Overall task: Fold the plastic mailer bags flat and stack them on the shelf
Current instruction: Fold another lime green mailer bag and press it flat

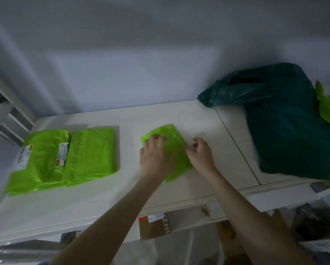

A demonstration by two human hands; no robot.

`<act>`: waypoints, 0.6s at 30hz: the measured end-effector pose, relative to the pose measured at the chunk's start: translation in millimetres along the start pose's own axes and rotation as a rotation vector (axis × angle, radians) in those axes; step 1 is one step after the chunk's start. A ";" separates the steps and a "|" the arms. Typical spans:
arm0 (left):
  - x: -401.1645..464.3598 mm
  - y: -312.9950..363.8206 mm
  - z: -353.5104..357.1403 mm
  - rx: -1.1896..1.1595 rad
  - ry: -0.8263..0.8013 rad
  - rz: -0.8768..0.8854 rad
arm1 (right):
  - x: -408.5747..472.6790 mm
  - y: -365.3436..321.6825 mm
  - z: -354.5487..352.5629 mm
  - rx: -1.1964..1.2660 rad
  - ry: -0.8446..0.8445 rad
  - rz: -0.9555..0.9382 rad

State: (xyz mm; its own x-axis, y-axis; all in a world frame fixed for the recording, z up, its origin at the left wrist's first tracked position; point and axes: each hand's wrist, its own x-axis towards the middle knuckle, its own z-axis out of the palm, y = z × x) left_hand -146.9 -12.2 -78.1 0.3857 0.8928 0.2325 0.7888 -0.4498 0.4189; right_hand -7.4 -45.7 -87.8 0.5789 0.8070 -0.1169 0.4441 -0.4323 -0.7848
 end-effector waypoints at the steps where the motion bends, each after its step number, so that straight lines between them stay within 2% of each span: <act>1: 4.8 -8.0 -3.6 -0.041 -0.034 -0.167 | 0.6 -2.0 1.8 -0.023 -0.017 -0.001; 3: 10.7 -23.0 -7.7 -0.144 -0.100 -0.400 | 1.5 -4.5 5.3 -0.067 -0.037 -0.006; 5: 14.2 -33.7 -4.0 -0.238 -0.126 -0.452 | 1.9 -7.3 7.6 -0.111 -0.059 0.001; 9: 17.8 -33.9 2.5 -0.506 -0.103 -0.451 | 1.4 -12.1 6.3 -0.142 -0.119 0.011; 12: 20.0 -24.6 -3.6 -0.661 -0.029 -0.442 | 3.2 -14.7 -1.9 -0.083 -0.184 0.027; 18: 30.9 -20.4 -19.6 -0.587 0.120 -0.318 | 16.2 -31.8 -14.3 -0.029 -0.268 -0.066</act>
State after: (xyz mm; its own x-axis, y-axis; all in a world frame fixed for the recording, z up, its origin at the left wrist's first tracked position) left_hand -160.5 24.1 -62.3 0.0951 0.9903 0.1011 0.4516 -0.1334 0.8822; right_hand -2.4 -24.6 -56.1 0.3479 0.9099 -0.2260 0.4964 -0.3832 -0.7789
